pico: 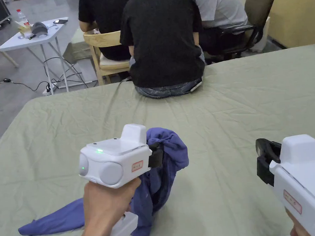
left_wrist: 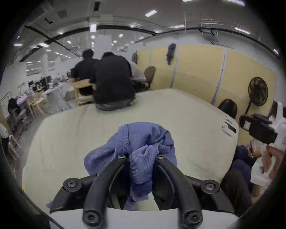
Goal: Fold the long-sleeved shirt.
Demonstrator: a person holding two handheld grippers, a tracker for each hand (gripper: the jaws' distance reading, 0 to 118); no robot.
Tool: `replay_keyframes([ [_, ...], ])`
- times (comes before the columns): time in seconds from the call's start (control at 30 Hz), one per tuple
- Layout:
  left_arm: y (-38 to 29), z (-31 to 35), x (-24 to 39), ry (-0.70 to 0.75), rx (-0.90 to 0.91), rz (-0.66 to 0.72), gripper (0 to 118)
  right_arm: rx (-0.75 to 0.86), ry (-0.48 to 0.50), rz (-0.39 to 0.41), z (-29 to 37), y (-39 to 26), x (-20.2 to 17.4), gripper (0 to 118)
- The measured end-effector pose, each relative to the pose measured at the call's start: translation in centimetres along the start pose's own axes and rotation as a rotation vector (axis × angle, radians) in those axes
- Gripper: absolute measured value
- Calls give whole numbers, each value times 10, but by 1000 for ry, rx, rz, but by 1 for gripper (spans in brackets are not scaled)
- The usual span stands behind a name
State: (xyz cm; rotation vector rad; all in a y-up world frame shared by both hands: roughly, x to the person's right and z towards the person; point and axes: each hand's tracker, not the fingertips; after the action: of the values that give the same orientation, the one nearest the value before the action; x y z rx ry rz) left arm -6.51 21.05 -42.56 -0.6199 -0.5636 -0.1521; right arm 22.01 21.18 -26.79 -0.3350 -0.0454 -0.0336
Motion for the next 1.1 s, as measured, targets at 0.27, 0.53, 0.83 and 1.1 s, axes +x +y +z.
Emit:
replay_keyframes([
  [0.27, 2, -126, 80, -168, -138, -77, 22, -68, -93, -54, -14, -28, 44, 2],
  [0.53, 3, -191, 146, -304, -232, -114, 35, -124, -164, -92, -27, -46, 77, 2],
  [0.83, -18, -182, 145, -315, -229, -2, 73, -144, -167, -76, -23, -47, 77, 2],
  [1.1, -22, -64, 76, -67, 10, 1, 74, -98, -130, -51, -10, -32, 49, 2],
])
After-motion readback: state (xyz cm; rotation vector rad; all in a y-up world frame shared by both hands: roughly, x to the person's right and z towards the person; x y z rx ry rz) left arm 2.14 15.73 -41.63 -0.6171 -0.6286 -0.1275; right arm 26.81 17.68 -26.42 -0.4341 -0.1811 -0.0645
